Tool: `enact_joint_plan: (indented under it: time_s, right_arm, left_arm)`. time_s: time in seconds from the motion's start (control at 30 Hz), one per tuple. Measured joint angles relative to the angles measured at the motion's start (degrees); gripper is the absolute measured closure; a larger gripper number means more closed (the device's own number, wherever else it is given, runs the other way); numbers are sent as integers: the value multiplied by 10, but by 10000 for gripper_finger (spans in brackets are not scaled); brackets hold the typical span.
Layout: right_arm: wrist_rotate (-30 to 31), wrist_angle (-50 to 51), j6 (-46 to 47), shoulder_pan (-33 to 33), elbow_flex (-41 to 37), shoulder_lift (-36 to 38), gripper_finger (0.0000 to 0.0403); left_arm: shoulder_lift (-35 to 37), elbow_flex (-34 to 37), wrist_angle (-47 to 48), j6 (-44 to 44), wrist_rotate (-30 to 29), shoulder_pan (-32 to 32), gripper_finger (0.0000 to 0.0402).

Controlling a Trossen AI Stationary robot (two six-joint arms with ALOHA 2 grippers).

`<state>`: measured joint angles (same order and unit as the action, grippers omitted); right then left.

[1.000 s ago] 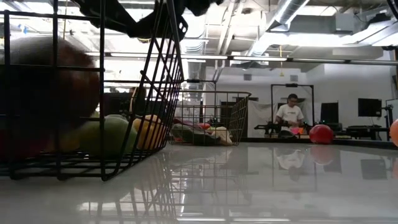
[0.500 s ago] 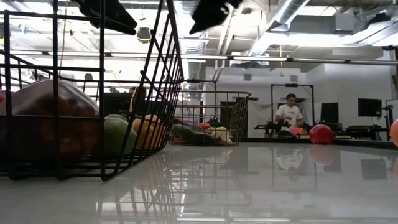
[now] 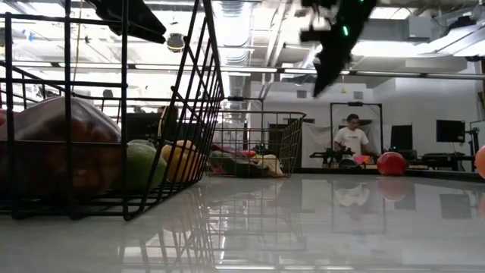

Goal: Sort produce into baskets
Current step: Put the tomato into the black wire basket

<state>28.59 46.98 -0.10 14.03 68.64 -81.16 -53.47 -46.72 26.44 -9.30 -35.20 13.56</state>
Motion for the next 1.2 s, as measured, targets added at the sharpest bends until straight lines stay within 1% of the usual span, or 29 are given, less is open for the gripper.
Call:
enact_joint_plan:
  time_s: [0.13,0.27,0.43,0.63,0.83,1.1,1.2]
  right_arm:
    - [0,-36,34,98,-72,23,35]
    - [0,-76,46,185,-128,21,35]
    - [0,-80,33,271,-138,-9,32]
    - [0,-80,42,349,-139,-52,31]
    - [-1,-96,61,394,-139,-75,31]
    - [3,-105,87,395,-138,-123,33]
    - [34,-101,87,388,-131,-148,38]
  left_arm:
    - [0,0,-3,0,0,0,127]
    - [0,0,-2,-1,0,0,127]
    - [0,0,-2,0,-1,0,127]
    - [0,0,-1,4,-1,0,127]
    - [0,0,7,4,-1,0,127]
    - [0,0,13,1,-1,0,127]
    - [0,0,12,0,-1,0,127]
